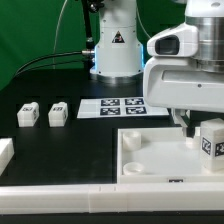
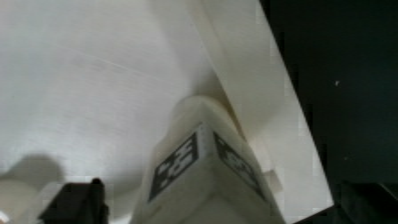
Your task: Assemble one leg
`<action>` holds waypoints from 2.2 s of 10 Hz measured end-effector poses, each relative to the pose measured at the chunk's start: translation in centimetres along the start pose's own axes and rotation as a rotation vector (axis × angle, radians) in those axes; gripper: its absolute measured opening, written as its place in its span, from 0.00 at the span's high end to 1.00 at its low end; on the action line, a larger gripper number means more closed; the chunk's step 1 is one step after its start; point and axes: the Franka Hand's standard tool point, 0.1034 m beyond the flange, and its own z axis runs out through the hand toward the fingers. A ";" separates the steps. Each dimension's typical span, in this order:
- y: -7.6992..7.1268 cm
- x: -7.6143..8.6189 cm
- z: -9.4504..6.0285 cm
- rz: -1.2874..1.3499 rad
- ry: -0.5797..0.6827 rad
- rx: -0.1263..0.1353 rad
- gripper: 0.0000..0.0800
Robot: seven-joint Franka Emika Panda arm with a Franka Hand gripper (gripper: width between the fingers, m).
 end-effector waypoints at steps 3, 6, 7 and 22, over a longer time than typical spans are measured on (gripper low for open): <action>-0.1 0.1 -0.1 -0.332 0.007 -0.022 0.19; 0.1 0.1 0.0 -0.460 0.003 -0.022 0.19; 0.1 0.1 0.0 -0.460 0.003 -0.022 0.19; 0.3 0.2 0.1 0.402 0.014 0.000 0.64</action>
Offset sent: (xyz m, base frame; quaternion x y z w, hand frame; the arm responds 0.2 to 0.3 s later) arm 0.0005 -0.0014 -0.0005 0.0047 -0.0218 -0.2579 0.9659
